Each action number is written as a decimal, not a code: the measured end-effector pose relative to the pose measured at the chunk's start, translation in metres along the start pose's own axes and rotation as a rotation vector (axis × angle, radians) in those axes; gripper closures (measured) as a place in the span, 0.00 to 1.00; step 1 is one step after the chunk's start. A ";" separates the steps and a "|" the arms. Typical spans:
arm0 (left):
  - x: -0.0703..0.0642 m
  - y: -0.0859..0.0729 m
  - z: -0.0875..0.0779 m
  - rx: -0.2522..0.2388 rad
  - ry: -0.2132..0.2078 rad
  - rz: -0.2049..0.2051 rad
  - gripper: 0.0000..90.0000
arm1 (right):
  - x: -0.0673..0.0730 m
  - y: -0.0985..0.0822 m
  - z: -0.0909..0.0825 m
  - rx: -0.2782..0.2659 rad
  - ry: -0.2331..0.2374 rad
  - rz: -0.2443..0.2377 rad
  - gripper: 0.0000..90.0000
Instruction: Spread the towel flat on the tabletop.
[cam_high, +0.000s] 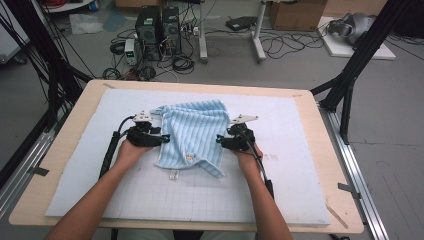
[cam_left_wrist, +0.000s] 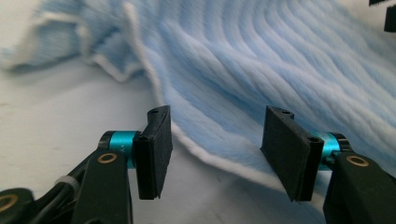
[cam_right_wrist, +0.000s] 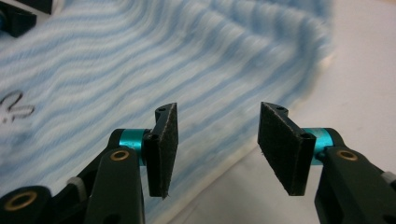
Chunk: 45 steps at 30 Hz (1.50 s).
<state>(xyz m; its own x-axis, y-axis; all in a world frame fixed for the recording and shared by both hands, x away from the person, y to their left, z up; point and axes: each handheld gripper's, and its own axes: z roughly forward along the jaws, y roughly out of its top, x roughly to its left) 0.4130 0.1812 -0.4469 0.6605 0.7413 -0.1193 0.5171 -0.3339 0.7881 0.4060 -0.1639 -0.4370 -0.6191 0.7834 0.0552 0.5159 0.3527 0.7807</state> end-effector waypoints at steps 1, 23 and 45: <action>-0.004 0.000 0.002 0.021 -0.001 0.023 0.48 | 0.003 -0.002 0.002 0.014 0.001 -0.014 0.52; 0.000 0.009 0.015 -0.041 0.099 0.004 0.83 | -0.036 0.006 0.014 0.023 -0.207 0.031 0.93; -0.026 -0.040 -0.058 -0.151 0.031 -0.012 0.47 | 0.034 -0.036 -0.061 -0.025 -0.004 -0.049 0.56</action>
<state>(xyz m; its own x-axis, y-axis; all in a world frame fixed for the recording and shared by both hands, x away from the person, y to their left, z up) 0.3434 0.2088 -0.4407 0.6362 0.7633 -0.1121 0.4353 -0.2352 0.8690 0.3307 -0.1811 -0.4252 -0.6409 0.7675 0.0139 0.4697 0.3777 0.7980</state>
